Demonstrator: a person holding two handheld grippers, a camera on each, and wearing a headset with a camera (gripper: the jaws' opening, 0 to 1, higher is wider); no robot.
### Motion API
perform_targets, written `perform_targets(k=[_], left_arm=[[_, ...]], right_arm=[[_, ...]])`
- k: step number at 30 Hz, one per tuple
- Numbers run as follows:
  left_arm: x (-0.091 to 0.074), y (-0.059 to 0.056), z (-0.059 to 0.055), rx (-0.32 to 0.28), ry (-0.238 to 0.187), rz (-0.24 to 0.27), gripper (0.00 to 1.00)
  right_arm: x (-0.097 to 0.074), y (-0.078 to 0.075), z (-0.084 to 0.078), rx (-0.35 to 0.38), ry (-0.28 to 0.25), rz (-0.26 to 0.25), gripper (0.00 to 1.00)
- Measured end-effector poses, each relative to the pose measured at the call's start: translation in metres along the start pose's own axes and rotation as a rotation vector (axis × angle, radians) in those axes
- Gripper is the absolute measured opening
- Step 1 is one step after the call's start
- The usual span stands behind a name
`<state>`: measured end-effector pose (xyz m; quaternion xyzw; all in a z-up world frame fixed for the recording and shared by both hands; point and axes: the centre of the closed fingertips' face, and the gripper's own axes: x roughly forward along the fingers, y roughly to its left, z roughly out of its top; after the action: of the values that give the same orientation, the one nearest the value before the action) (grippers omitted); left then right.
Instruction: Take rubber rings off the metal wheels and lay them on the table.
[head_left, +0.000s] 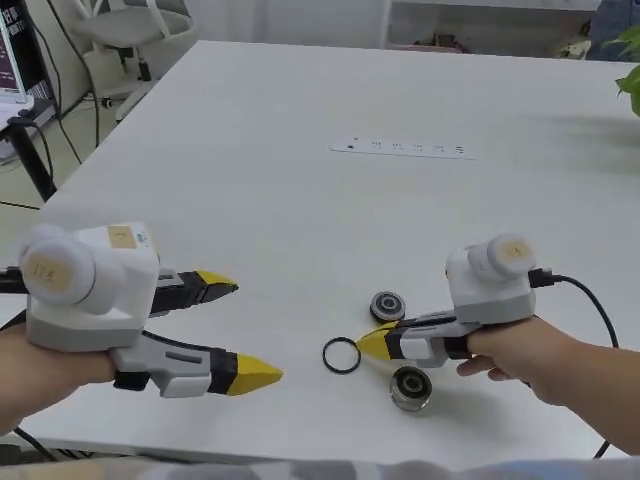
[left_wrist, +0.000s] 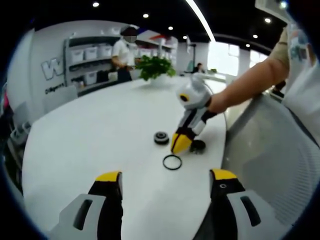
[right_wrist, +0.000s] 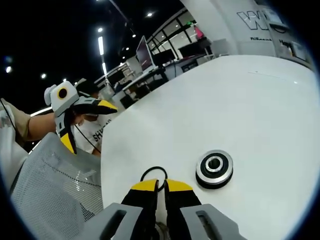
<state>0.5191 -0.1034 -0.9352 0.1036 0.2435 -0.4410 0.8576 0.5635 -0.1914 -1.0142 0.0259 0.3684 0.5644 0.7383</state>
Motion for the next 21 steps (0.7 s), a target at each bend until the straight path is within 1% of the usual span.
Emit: perform_targets(k=[5, 9, 14, 21], left_arm=[[0.003, 0.0, 0.001, 0.0, 0.004, -0.005, 0.71], [0.007, 0.002, 0.003, 0.003, 0.006, -0.009, 0.71], [0.014, 0.005, 0.009, 0.003, 0.004, -0.015, 0.71], [0.025, 0.013, 0.021, 0.01, -0.002, -0.022, 0.7]], right_arm=[[-0.005, -0.002, 0.001, 0.007, -0.012, 0.0, 0.05], [-0.012, -0.003, 0.008, 0.017, -0.045, 0.002, 0.07], [-0.021, -0.006, 0.016, 0.009, -0.081, 0.0, 0.08], [-0.034, -0.011, 0.025, 0.011, -0.126, -0.012, 0.11]])
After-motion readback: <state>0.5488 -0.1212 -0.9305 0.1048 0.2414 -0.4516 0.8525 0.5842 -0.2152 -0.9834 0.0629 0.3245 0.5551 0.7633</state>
